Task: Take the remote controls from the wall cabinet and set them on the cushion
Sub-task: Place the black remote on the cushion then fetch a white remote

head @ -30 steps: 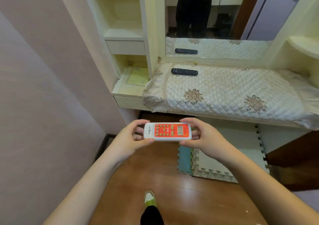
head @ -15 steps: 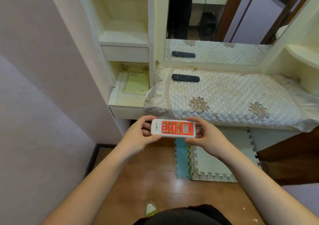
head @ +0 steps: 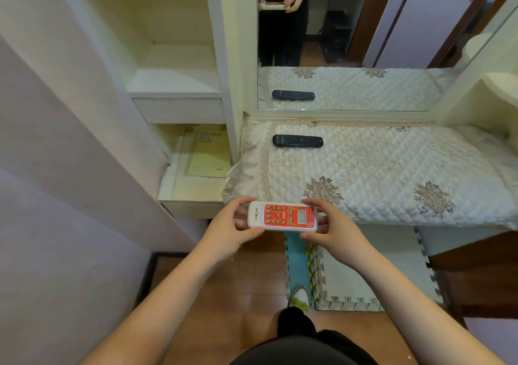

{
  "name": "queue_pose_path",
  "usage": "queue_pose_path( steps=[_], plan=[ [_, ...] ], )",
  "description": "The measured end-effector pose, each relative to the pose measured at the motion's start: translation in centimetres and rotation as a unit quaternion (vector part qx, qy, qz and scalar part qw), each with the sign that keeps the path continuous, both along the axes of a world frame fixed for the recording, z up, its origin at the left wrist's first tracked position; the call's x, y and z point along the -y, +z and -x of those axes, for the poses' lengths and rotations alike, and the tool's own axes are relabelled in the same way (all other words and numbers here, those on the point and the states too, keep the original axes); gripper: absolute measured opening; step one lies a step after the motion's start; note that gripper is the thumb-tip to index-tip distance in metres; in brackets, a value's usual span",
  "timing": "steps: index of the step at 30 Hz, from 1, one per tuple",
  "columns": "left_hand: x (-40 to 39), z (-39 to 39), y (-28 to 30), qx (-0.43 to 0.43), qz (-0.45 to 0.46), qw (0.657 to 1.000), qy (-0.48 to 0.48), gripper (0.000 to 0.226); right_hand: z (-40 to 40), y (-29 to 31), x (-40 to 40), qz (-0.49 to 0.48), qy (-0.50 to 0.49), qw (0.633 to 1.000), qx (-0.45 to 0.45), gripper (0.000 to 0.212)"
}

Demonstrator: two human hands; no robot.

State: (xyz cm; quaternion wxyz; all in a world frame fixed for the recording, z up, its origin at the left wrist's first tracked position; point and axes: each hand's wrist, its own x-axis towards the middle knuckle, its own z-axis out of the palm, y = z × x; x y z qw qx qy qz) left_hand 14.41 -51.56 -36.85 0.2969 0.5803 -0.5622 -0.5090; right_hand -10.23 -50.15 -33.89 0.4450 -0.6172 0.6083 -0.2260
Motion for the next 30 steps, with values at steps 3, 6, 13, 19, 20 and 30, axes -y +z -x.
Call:
queue_pose_path(
  steps=[3,6,13,19,20,30],
  plan=[
    [3.1,2.6,-0.3,0.007,-0.012,1.0,0.002,0.058,2.2,-1.0,2.8,-0.013,-0.009,1.0,0.001,0.066],
    [6.2,5.4,-0.6,0.042,-0.021,0.999,-0.015,0.058,4.6,-1.8,5.5,-0.007,-0.013,1.0,-0.008,0.065],
    [11.7,10.0,-2.2,0.057,-0.055,0.997,-0.021,0.051,9.2,-4.3,11.3,-0.017,-0.002,0.999,-0.047,0.066],
    [14.5,10.0,-3.5,0.027,-0.135,0.99,0.012,0.034,9.0,-6.8,14.7,-0.039,-0.001,0.997,-0.066,0.068],
    [15.1,9.7,-3.9,0.023,-0.146,0.989,0.013,0.033,8.6,-7.2,15.1,-0.043,-0.005,0.997,-0.064,0.068],
    [21.4,6.0,-7.7,0.056,-0.187,0.98,-0.045,0.045,3.0,-10.0,18.4,-0.086,-0.084,0.989,-0.089,0.072]
  ],
)
